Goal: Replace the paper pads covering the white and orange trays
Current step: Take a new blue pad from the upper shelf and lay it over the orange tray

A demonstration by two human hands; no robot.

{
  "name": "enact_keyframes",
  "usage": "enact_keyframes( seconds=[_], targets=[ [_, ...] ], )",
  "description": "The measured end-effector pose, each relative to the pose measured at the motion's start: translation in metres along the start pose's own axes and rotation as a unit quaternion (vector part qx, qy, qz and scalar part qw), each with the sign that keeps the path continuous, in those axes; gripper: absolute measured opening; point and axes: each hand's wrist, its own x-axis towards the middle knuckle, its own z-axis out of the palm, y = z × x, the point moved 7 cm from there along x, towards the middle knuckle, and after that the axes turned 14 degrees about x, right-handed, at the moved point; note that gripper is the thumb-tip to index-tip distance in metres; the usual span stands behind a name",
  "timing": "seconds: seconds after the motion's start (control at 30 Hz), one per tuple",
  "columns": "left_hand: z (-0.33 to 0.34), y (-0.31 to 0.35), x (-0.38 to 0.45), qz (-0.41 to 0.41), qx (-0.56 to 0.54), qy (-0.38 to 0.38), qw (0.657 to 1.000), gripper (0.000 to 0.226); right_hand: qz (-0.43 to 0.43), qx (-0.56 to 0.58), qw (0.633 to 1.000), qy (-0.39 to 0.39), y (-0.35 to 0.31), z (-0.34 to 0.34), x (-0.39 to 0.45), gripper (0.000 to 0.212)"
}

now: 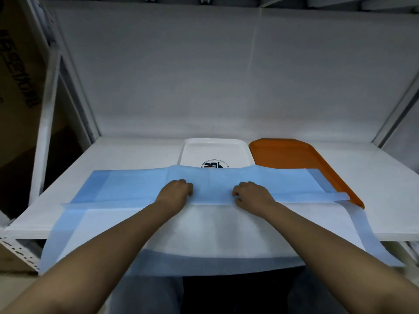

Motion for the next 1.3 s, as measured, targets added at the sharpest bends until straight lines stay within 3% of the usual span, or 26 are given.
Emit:
enact_keyframes(
  seconds=[0.1,0.2,0.37,0.53,0.63,0.7,0.8,0.93,1.1,1.3],
  targets=[
    [0.009,-0.001,0.019,-0.040,-0.035,-0.008,0.999,0.023,0.026,0.028,0.998,-0.041,0.010,0.019,0.021,0.046],
    [0.013,0.001,0.031,-0.045,-0.037,0.005,0.998,0.023,0.020,0.021,0.998,-0.051,0.012,0.030,0.035,0.051],
    [0.012,0.001,0.041,-0.017,-0.128,0.032,0.991,0.028,-0.016,0.083,0.996,-0.029,0.008,0.019,0.044,0.019],
    [-0.009,0.000,0.041,-0.048,-0.123,0.068,0.989,0.012,-0.013,0.134,0.990,-0.037,0.002,-0.001,0.045,0.010],
    [-0.025,-0.002,0.042,-0.059,-0.112,0.100,0.987,0.015,-0.021,0.119,0.993,0.000,-0.003,-0.023,0.044,0.005],
    [-0.036,0.003,0.040,-0.034,-0.045,0.111,0.992,0.025,-0.031,0.089,0.995,0.041,-0.006,-0.040,0.042,0.008],
    [-0.032,0.008,0.041,-0.018,0.038,0.022,0.999,0.054,-0.048,0.038,0.993,0.102,-0.012,-0.061,0.041,0.018],
    [-0.045,-0.004,0.045,-0.102,0.034,0.009,0.994,0.030,-0.059,-0.017,0.986,0.154,-0.022,-0.083,0.045,0.032],
    [-0.062,-0.024,0.055,-0.155,-0.003,-0.007,0.988,0.026,0.007,-0.061,0.991,0.115,-0.013,-0.093,0.058,0.026],
    [-0.088,-0.060,0.079,-0.200,-0.015,0.044,0.979,0.023,0.116,-0.047,0.988,0.094,0.020,-0.116,0.077,0.022]
  ],
)
